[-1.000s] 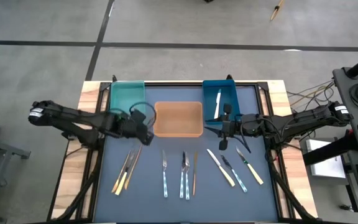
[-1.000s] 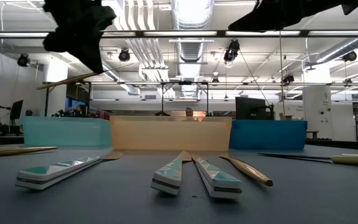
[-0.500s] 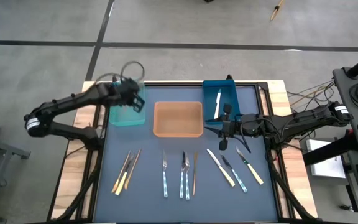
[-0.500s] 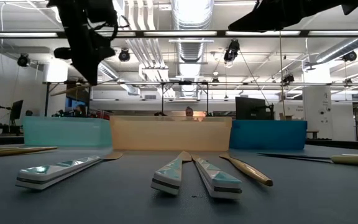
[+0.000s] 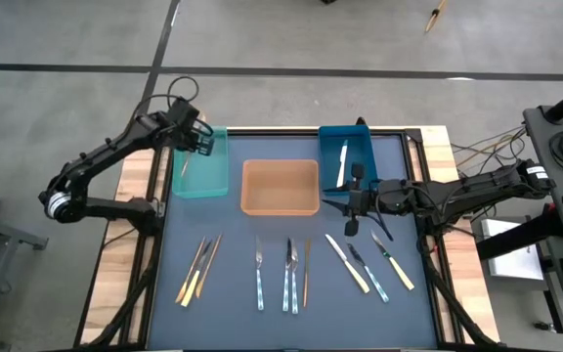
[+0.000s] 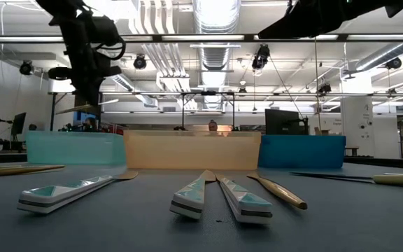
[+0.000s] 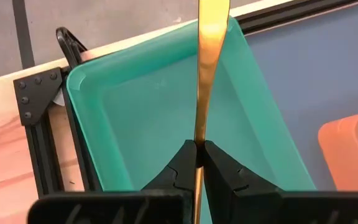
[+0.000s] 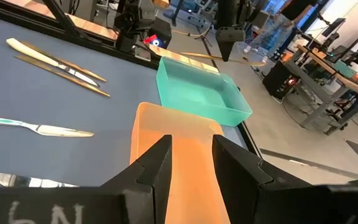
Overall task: Sort silverware by color (type)
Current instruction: Put the gold knife into the green bin
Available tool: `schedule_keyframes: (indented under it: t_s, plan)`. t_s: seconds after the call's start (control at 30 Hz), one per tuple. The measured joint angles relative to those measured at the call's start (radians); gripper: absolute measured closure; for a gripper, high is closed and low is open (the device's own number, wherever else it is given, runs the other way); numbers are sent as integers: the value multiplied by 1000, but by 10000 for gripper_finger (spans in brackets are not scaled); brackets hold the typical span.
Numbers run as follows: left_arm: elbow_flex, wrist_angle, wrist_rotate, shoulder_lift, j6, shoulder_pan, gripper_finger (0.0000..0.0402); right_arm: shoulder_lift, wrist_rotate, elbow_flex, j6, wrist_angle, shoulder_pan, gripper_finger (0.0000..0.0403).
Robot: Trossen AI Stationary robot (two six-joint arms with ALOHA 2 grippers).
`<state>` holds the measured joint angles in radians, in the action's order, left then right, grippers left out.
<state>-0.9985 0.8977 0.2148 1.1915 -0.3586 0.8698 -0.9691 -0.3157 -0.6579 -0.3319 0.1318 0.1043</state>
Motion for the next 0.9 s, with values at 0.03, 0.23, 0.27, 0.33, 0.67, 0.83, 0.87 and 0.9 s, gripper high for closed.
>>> schedule_keyframes:
  t_s: [0.03, 0.23, 0.27, 0.33, 0.67, 0.83, 0.87, 0.9]
  plan:
    - [4, 0, 0, 0, 0, 1, 401, 0, 0, 0, 0, 0, 0, 296]
    - [22, -7, 1, 0, -22, 1, 401, 0, 0, 0, 0, 0, 0, 296]
    - [25, -9, 1, 0, -26, 1, 401, 0, 0, 0, -1, 0, 0, 296]
    - [32, -23, 1, 0, -34, 1, 401, 0, 0, 0, -5, 0, 0, 296]
    - [115, -150, -31, 0, -95, 1, 401, 0, 0, 0, -12, 8, 0, 296]
    - [158, -192, -31, 1, -124, 1, 401, 0, 0, 0, -19, 8, 0, 296]
    - [166, -205, -32, 3, -128, 0, 401, 0, 0, 0, -20, 7, 0, 296]
    - [173, -212, -32, 8, -133, -1, 401, 0, 0, 0, -20, 8, 0, 296]
